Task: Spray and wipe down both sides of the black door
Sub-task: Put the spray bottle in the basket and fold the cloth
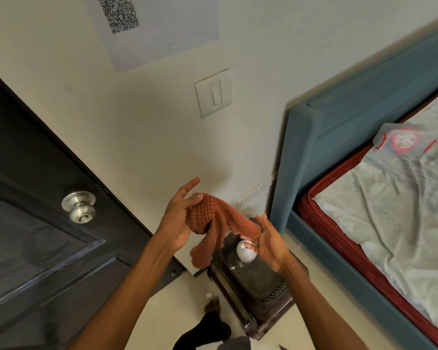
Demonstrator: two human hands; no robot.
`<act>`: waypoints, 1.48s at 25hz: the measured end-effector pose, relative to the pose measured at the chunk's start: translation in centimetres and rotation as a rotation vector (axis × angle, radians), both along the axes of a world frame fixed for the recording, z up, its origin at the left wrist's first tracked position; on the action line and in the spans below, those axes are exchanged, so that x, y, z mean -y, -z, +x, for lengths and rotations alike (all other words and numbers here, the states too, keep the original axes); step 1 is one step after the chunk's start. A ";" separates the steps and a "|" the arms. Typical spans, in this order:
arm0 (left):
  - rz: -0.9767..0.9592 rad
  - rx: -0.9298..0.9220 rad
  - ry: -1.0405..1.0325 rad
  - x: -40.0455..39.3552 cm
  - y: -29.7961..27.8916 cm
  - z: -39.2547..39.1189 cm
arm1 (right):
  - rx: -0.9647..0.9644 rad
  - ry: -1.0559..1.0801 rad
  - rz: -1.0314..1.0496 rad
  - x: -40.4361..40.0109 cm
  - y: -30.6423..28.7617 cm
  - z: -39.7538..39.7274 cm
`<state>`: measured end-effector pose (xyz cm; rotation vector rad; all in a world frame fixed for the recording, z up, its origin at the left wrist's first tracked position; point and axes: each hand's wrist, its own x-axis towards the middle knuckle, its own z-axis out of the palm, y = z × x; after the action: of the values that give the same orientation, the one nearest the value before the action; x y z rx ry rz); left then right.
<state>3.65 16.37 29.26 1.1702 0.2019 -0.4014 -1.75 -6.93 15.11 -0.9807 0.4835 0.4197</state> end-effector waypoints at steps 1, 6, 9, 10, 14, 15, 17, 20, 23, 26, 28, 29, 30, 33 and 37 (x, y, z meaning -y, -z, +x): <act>-0.001 0.003 -0.011 -0.1 -0.3 0.1 | 0.045 -0.008 0.010 -0.8 -0.4 -0.2; -0.046 -0.026 -0.051 -0.9 -1.0 0.7 | 0.153 -0.103 -0.193 -3.1 -0.2 1.1; -0.113 -0.044 -0.067 -1.1 -1.3 0.8 | 0.160 -0.171 -0.240 -4.2 0.0 1.8; -0.129 -0.049 -0.069 -1.3 -1.2 0.9 | 0.169 -0.185 -0.258 -4.5 -0.1 1.9; -0.076 -0.056 -0.067 -3.1 -0.7 1.3 | 0.212 0.078 -0.317 -4.4 -0.6 2.3; -0.016 -0.066 -0.053 -3.9 -0.3 1.4 | 0.233 0.162 -0.318 -3.8 -1.0 2.5; 0.148 -0.097 0.007 -5.4 1.2 1.3 | 0.285 0.252 -0.386 -1.9 -1.8 3.0; 0.449 -0.144 0.115 -7.1 4.0 0.5 | 0.305 0.174 -0.616 0.8 -2.7 3.8; 0.754 -0.141 0.164 -7.3 6.5 0.1 | 0.287 0.013 -0.771 2.0 -3.8 3.9; 0.904 -0.128 0.187 -6.7 8.7 0.2 | 0.224 -0.090 -0.750 2.4 -4.7 3.4; 0.862 -0.154 0.240 -6.5 9.2 0.2 | 0.218 -0.158 -0.778 2.8 -4.8 2.9; 0.797 -0.180 0.288 -6.6 9.2 0.4 | 0.244 -0.206 -0.812 3.1 -4.6 2.6; 0.720 -0.208 0.351 -6.9 9.2 0.4 | 0.272 -0.265 -0.834 3.3 -4.4 2.4; 0.581 -0.214 0.522 -7.4 10.3 0.4 | 0.325 -0.496 -0.921 3.1 -4.3 2.0; 0.778 -0.067 0.600 -5.9 11.5 -0.3 | 0.404 -0.816 -1.455 2.5 -3.0 2.1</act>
<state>3.37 22.30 17.74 1.9913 0.0533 -0.9410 0.30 -9.45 18.07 -2.6437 -0.1065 0.5554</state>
